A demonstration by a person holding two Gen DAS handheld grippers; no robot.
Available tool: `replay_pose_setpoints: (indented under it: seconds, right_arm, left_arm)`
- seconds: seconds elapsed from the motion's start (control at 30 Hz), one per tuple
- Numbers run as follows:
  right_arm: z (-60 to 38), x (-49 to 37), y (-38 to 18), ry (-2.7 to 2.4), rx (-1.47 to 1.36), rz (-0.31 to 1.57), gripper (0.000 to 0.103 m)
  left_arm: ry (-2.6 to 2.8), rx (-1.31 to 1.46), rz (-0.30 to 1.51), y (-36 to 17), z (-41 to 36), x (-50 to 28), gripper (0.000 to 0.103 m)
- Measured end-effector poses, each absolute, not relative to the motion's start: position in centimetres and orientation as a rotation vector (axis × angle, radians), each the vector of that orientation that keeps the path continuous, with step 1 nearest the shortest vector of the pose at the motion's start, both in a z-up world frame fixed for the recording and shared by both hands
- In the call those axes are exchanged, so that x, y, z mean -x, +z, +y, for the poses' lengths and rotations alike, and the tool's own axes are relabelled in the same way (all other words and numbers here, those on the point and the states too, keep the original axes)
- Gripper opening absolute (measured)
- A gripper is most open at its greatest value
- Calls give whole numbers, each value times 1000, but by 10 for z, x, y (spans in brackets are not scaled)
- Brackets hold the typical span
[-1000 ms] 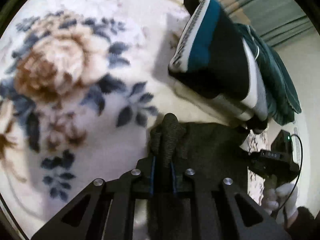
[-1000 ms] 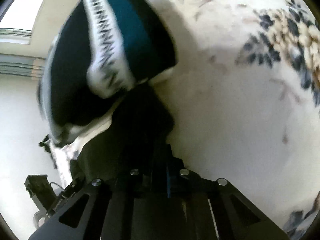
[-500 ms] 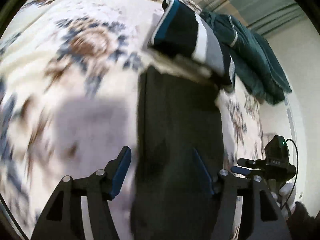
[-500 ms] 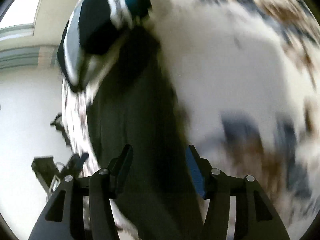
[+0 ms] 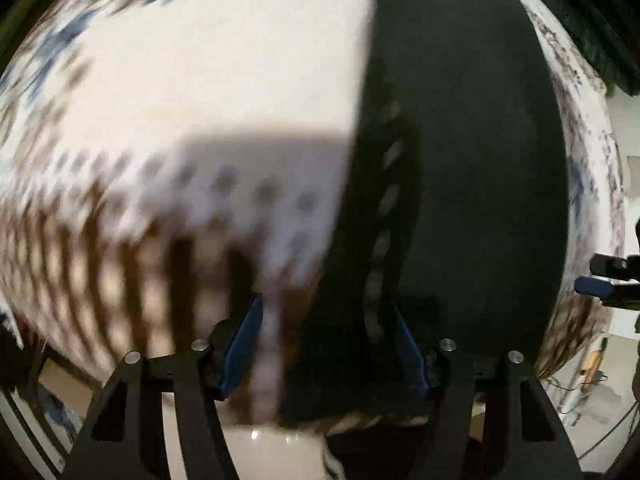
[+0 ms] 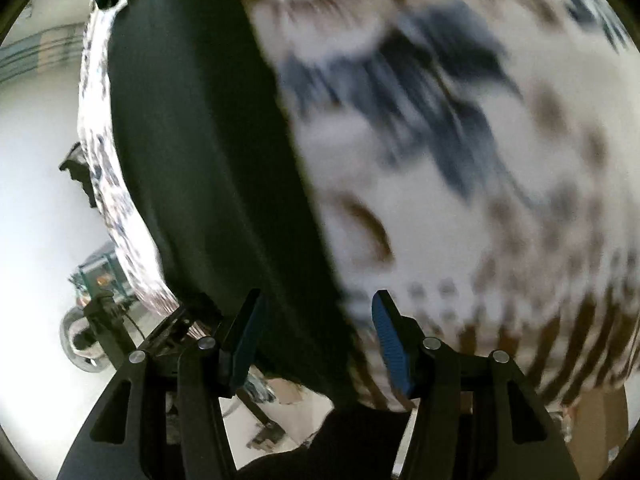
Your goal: Fold small clothes
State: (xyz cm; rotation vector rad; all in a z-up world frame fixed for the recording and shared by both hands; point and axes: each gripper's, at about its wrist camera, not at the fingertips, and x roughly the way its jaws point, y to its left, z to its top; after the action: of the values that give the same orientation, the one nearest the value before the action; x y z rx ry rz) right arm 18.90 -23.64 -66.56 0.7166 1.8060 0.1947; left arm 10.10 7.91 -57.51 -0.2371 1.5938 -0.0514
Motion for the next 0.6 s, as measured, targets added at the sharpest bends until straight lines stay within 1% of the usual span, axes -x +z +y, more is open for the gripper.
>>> replay_pose_setpoints:
  seconds: [0.2,0.23,0.33,0.43,0.53,0.6]
  right_arm:
    - [-207,-137,-673,220,-741,1845,58]
    - [-222,-122,-674,227,-736,1843,58]
    - [-222,-97,-679,267,-761,1830,58]
    - [-207,-98,-694,290,-782,1822,58]
    - [-174,-97,-714,291,-794,1827,58]
    - [-166,-93,-723,298,-817,1835,58]
  left_arm:
    - [71,268,1582,-549,110,-58,61]
    - [67,304,1564,-545,113,-56,61]
    - [5,433,1492,-538,116,-60,61]
    - [-58,512,1457,-547,102,-79,61]
    - [-96,469,1499,-570,79,-91,61]
    - [-77,390,1522,-579,70,-94,61]
